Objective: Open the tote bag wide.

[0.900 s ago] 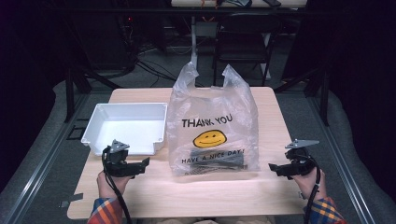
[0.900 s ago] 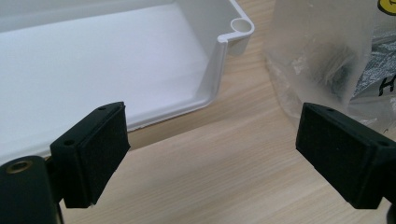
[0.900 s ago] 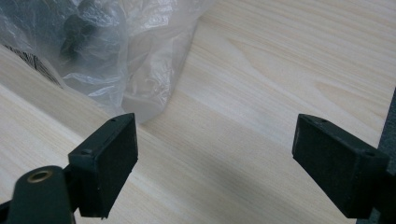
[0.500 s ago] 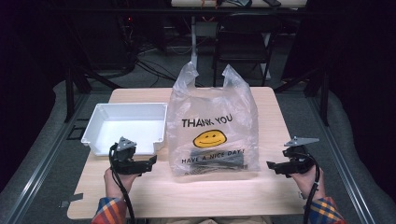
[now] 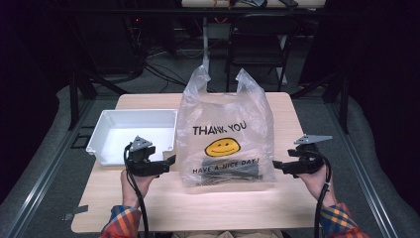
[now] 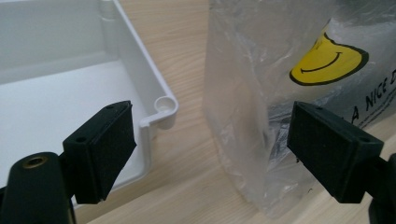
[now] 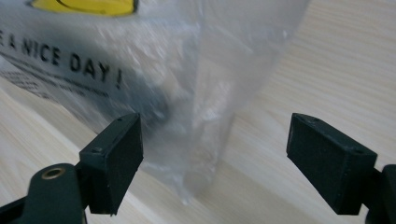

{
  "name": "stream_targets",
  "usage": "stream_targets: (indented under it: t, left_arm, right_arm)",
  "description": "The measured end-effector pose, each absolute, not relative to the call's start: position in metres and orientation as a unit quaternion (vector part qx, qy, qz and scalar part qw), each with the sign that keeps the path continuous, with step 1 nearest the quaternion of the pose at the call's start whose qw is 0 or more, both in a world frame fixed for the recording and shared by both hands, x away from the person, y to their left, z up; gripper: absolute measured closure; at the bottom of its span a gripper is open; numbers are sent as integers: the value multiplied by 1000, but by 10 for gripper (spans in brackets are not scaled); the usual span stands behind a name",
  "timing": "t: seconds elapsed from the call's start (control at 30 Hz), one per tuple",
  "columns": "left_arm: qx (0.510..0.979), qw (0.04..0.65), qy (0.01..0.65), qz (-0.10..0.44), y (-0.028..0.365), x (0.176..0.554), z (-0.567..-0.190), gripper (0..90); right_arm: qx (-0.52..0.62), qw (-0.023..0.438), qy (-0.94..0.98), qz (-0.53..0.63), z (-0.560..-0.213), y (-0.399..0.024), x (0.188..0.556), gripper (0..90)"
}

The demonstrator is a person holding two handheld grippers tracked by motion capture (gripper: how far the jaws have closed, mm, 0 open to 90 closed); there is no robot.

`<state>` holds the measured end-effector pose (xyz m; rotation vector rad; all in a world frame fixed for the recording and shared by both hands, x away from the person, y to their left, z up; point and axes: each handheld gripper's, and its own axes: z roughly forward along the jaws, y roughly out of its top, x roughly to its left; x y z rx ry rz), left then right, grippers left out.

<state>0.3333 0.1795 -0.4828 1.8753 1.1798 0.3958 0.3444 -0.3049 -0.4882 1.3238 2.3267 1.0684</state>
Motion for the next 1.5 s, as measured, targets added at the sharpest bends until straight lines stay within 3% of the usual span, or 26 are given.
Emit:
stream_targets:
  t: [0.17, 0.3, 0.33, 0.37, 0.47, 0.5, 0.6, 0.7, 0.83, 1.27, 1.5]
  left_arm:
    - [761, 434, 459, 151, 166, 339, -482, 175]
    - [765, 439, 447, 149, 155, 343, -480, 243]
    - [765, 437, 448, 152, 152, 344, -480, 318]
    - [765, 438, 446, 154, 150, 345, -481, 318]
    - [768, 433, 446, 154, 144, 347, -484, 430]
    - [769, 435, 442, 153, 142, 348, -485, 489]
    - [770, 437, 440, 149, 138, 350, -489, 623]
    - [776, 432, 433, 154, 132, 349, -493, 746]
    - [782, 428, 425, 155, 132, 345, -497, 893]
    - [807, 397, 416, 136, 143, 330, -506, 898]
    - [821, 377, 410, 124, 138, 331, -516, 898]
  right_arm:
    - [446, 122, 798, 386, -481, -292, 351, 211]
    - [442, 128, 799, 388, -479, -280, 359, 303]
    - [441, 125, 800, 386, -482, -275, 363, 387]
    - [441, 125, 800, 386, -482, -275, 363, 387]
    - [445, 120, 805, 374, -487, -270, 368, 539]
    - [447, 121, 805, 372, -488, -269, 369, 640]
    - [440, 120, 808, 373, -490, -269, 367, 802]
    - [435, 126, 809, 375, -490, -267, 364, 883]
    - [422, 134, 816, 370, -490, -261, 354, 900]
    - [411, 133, 830, 353, -501, -264, 340, 900]
    - [425, 94, 850, 297, -519, -263, 348, 897]
